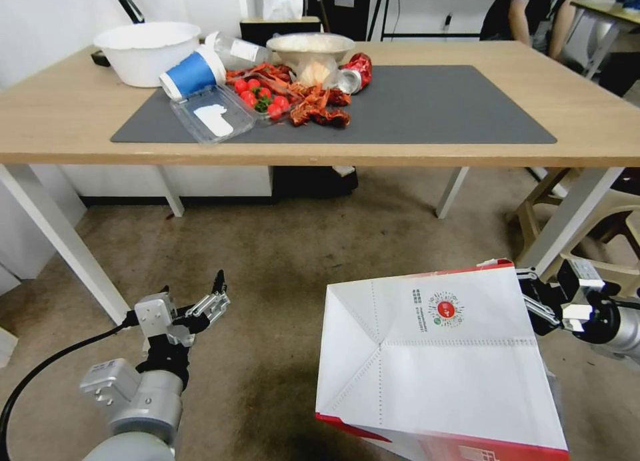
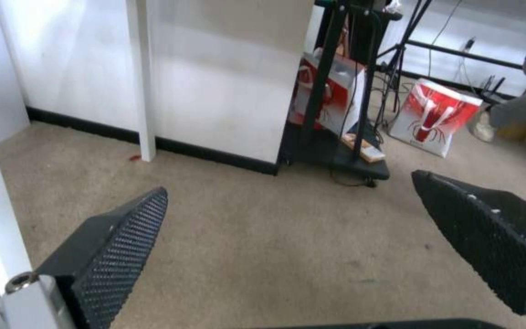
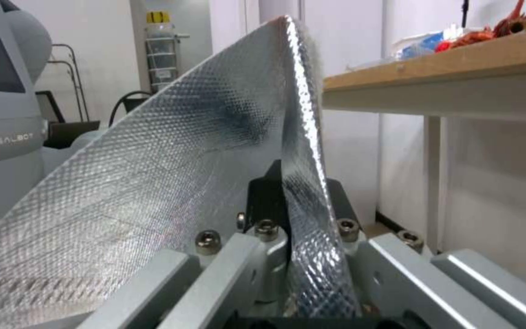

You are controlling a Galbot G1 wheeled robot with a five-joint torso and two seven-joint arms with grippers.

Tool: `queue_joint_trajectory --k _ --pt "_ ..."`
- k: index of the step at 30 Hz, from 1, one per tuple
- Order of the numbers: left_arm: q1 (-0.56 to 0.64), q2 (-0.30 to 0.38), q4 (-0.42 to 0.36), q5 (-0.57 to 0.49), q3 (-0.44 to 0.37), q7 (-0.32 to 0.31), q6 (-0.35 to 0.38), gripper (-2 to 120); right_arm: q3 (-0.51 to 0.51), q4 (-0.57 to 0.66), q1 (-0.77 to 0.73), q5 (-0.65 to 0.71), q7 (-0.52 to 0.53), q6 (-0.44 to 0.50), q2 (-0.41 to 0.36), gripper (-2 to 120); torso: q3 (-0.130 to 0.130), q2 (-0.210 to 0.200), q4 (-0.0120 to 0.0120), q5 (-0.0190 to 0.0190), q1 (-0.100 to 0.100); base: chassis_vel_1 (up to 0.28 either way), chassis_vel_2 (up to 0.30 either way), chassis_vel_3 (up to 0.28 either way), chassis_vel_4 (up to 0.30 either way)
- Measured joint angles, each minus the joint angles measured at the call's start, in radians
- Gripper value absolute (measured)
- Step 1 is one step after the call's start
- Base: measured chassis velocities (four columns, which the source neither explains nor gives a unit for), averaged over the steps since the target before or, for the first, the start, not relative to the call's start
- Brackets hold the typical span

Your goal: Pick up the food delivery bag from the floor and place it on the table.

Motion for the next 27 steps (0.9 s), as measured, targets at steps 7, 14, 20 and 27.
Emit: queue_joint_trajectory --k 7,14,20,27 --pt "-0.001 0.001 0.0 0.0 0.0 0.0 0.0 100 0.0 0.001 0.002 0.001 0.0 0.0 -0.003 0 0.018 0.026 -0.0001 0.0 0.008 0.0 0.0 0.0 0.0" --pt "-0.001 0.002 0.0 0.0 -0.001 0.0 0.0 100 0.0 0.003 0.004 0.004 0.001 0.0 -0.004 0 0.038 0.053 -0.0001 0.0 0.015 0.0 0.0 0.0 0.0" --pt "0.0 0.0 0.0 0.001 0.001 0.001 0.0 100 0.001 0.005 0.0 0.003 0.001 0.0 -0.005 0 0.06 0.085 -0.0001 0.0 0.025 0.0 0.0 0.0 0.0" --pt "-0.001 0.0 0.0 0.001 0.001 0.001 -0.001 100 0.001 0.005 0.0 0.003 0.001 0.001 -0.009 0 0.079 0.112 -0.0001 0.0 0.034 0.0 0.0 0.0 0.0"
